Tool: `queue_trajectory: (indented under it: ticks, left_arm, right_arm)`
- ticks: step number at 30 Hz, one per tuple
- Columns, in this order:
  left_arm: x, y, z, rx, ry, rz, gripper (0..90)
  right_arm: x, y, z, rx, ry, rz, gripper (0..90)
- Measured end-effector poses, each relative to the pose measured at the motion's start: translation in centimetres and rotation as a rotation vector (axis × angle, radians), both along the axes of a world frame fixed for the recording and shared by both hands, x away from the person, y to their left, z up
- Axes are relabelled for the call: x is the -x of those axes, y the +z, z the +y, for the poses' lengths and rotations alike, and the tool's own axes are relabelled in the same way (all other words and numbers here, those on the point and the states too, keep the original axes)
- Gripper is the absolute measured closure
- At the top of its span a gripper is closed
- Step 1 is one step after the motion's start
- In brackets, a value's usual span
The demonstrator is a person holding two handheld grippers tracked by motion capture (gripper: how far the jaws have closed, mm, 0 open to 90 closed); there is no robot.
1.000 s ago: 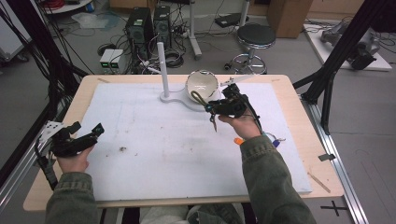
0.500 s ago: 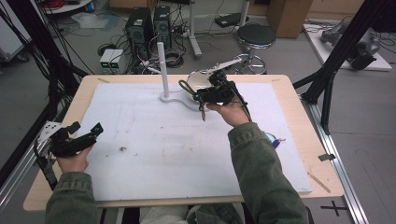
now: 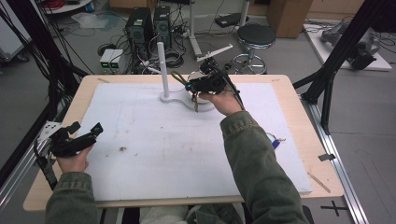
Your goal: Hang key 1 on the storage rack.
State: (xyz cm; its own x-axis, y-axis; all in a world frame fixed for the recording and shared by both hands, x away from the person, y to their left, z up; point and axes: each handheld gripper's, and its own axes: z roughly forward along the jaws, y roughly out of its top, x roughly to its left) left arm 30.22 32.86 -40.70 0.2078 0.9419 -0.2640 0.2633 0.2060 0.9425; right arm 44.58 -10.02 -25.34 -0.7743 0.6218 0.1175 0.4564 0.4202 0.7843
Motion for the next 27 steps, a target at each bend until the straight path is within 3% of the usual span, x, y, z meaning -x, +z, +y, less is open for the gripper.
queue_trajectory:
  ticks: [12, 15, 27]
  left_arm:
    - [0.0, 0.0, 0.0, 0.004, 0.001, -0.001, 5.6]
    - [0.0, 0.0, 0.0, 0.006, 0.002, -0.002, 5.6]
    - [0.0, -0.1, 0.1, 0.009, 0.002, -0.001, 5.6]
  right_arm:
    - [-0.8, 1.4, 1.8, 0.012, 0.010, -0.003, 72.7]
    - [-1.1, 1.7, 2.1, -0.004, 0.018, -0.001, 72.7]
    - [-2.2, 1.9, 3.7, 0.014, 0.015, 0.014, 72.7]
